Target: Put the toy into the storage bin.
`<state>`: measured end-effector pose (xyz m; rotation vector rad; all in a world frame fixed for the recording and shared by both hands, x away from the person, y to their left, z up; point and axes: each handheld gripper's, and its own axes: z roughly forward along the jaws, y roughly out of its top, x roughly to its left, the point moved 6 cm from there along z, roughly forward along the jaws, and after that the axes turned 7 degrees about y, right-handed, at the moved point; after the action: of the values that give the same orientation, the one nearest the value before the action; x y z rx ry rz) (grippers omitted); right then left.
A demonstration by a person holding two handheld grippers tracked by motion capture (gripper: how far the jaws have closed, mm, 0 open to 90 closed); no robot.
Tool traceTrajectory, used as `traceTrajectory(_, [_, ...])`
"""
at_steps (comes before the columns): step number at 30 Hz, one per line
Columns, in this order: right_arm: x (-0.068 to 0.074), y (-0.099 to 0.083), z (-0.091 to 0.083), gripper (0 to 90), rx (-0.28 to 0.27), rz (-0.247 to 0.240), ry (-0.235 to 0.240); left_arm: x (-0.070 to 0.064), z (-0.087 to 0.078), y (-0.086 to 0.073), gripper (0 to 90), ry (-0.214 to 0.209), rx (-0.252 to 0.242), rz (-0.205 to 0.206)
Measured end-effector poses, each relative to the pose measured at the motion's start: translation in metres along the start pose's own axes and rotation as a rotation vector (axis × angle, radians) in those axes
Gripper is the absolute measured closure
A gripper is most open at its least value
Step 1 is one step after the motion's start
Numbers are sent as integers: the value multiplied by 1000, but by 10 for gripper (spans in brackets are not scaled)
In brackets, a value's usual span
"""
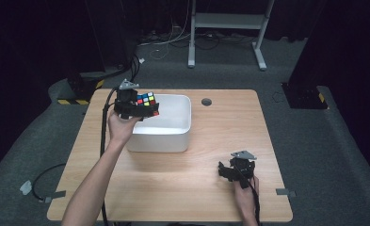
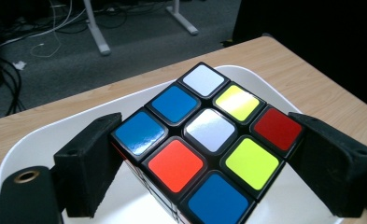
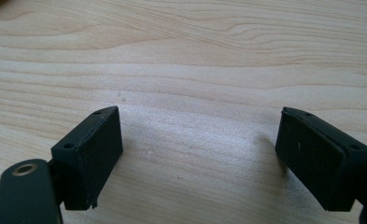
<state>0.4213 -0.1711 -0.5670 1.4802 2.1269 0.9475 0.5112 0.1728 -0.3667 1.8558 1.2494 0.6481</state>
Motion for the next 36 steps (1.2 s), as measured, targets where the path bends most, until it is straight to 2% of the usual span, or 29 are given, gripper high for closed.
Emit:
traceTrajectory(4, [0, 0, 0, 147, 0, 1, 0, 2, 6, -3, 139, 20, 20, 22])
traceTrajectory(8, [0, 0, 0, 146, 0, 0, 0, 5, 10, -4, 139, 26, 27, 20])
traceTrajectory(15, [0, 0, 0, 147, 0, 0, 0, 8, 15, -5, 139, 51, 35, 8])
traceTrajectory(27, [0, 0, 0, 147, 0, 1, 0, 16, 30, -9, 138, 59, 60, -28])
traceTrajectory(30, [0, 0, 0, 146, -1, 1, -1, 15, 33, -9, 139, 62, 63, -21])
traceTrajectory(36, [0, 0, 0, 147, -1, 0, -1, 18, 43, -12, 139, 69, 78, -33])
